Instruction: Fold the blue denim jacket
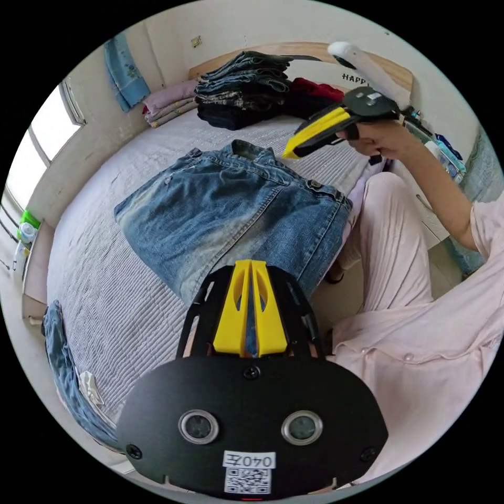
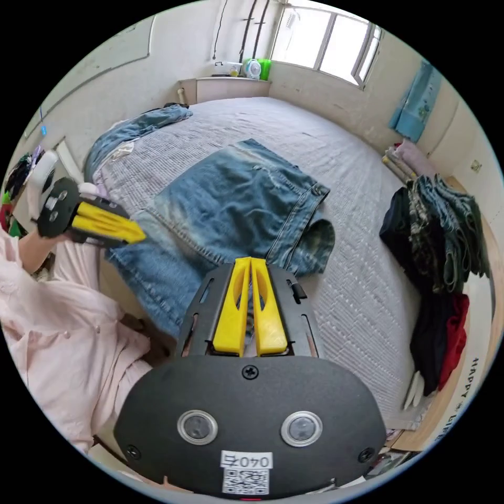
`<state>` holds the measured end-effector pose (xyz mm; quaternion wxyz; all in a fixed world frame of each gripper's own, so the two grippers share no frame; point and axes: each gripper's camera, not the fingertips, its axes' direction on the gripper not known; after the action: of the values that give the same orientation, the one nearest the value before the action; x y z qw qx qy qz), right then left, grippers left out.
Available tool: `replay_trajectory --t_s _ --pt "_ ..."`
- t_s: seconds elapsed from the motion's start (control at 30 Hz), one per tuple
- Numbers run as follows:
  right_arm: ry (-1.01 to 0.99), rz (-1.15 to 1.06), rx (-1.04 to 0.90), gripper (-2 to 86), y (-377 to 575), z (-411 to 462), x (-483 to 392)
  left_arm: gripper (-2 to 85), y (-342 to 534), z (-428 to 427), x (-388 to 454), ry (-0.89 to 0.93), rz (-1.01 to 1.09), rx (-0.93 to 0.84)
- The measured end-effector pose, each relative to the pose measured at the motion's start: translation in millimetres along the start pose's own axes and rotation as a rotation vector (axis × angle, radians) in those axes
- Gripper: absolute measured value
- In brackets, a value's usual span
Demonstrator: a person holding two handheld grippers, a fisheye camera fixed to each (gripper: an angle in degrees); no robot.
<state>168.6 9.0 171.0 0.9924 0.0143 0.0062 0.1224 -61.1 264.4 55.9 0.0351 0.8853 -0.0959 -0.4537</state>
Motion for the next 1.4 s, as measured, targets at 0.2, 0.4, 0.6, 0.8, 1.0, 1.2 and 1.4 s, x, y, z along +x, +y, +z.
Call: replay_trajectory --t_s 0.2,0.4,0.6,0.8,1.0,1.2,1.4 --pt "0.057 0.043 0.015 -1.0 -71.1 113.6 -5.6 -1.2 4.4 51.5 80.6 -0.304 0.109 -0.092" --pt "-0.013 0.023 -0.255 -1.0 -84.7 231.1 26.0 -1.0 -3.8 60.7 106.2 -0.353 0.127 -0.135" --pt "0.104 -0.003 -0.239 -1.0 -77.6 283.8 11.0 -0.9 -23.2 65.3 96.2 -0.254 0.157 -0.233" --pt "-0.129 0.188 -0.119 -1.0 -42.5 286.5 54.0 -0.9 -6.1 38.3 86.2 -0.304 0.165 -0.148" --pt "-0.144 -0.004 -0.005 -0.9 36.8 262.0 -27.4 -0.9 48.2 2.9 32.6 -0.154 -0.106 -0.109" --pt "-0.029 0.023 -0.167 -1.0 68.5 360.3 -46.3 -0.7 64.7 28.4 -12.0 -0.067 -0.183 -0.157" --pt "0.022 0.066 -0.097 -1.0 79.1 375.3 -43.5 3.3 117.6 -19.0 -91.0 0.027 -0.431 -0.018"
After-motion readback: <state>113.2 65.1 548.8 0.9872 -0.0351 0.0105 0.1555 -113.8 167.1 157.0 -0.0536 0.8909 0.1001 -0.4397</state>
